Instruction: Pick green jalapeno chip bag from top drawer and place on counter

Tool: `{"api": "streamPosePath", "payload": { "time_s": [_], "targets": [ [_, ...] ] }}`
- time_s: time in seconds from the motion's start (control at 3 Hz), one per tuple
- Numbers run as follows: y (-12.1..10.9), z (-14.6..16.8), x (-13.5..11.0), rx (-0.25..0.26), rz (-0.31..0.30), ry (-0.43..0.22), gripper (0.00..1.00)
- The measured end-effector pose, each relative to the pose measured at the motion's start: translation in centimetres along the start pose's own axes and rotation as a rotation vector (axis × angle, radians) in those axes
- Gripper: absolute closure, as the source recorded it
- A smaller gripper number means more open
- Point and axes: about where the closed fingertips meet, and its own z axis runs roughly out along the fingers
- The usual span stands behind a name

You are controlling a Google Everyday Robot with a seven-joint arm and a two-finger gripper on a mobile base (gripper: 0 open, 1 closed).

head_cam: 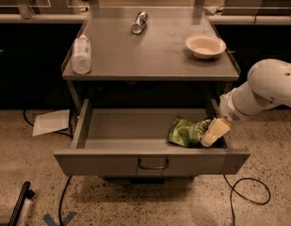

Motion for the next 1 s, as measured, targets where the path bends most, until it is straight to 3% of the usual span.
{"api": "streamPosePath", "payload": {
  "time_s": [0.33, 0.67, 1.0],
  "targets": [
    [-3.3, 4.9, -2.6, -0.012, -0.034, -0.034, 0.00],
    [-2.9, 5.0, -2.2, -0.013, -0.023, -0.029, 0.00],
    [-1.8, 6.0, -0.9, -0.032, 0.039, -0.023, 0.00]
  ]
}}
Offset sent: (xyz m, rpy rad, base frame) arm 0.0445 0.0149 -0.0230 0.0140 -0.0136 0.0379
